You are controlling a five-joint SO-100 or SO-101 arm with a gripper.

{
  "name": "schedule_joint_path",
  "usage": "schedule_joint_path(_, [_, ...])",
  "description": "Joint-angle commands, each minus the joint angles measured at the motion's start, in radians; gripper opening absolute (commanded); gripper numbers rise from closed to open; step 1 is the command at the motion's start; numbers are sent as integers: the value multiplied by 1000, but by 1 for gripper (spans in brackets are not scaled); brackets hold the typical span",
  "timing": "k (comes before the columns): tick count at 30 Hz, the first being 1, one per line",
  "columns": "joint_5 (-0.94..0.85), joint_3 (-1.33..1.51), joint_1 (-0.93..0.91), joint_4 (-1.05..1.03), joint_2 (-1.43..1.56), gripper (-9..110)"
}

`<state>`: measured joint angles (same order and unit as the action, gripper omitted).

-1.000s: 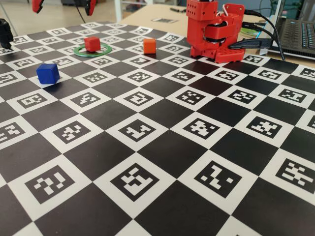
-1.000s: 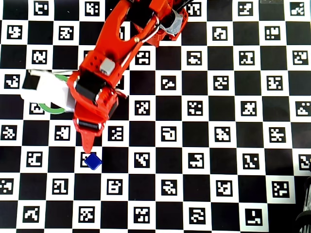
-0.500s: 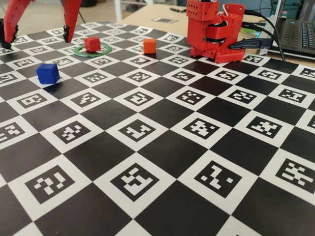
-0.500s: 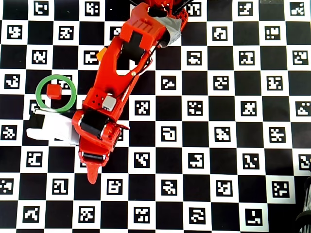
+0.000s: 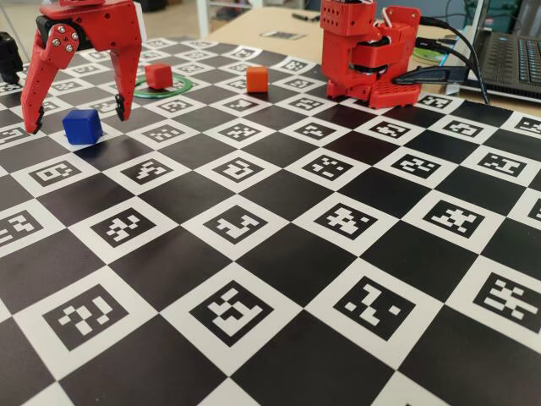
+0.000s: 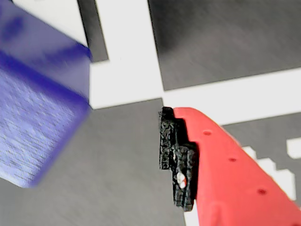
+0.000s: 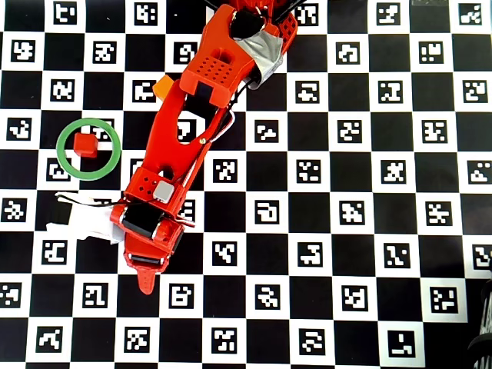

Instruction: Grab the red cube then put it in the green circle then put the blue cube on top and finally the orange cube on top

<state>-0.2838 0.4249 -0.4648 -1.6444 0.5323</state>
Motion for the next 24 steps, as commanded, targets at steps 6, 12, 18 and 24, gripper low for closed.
schedule_joint_path(6, [26, -83, -17, 37, 23, 52])
schedule_joint_path(12, [69, -91, -17, 41, 21, 52])
schedule_joint_path(18, [179, -94, -17, 46, 25, 52])
schedule_joint_path(24, [293, -95, -17, 66, 21, 52])
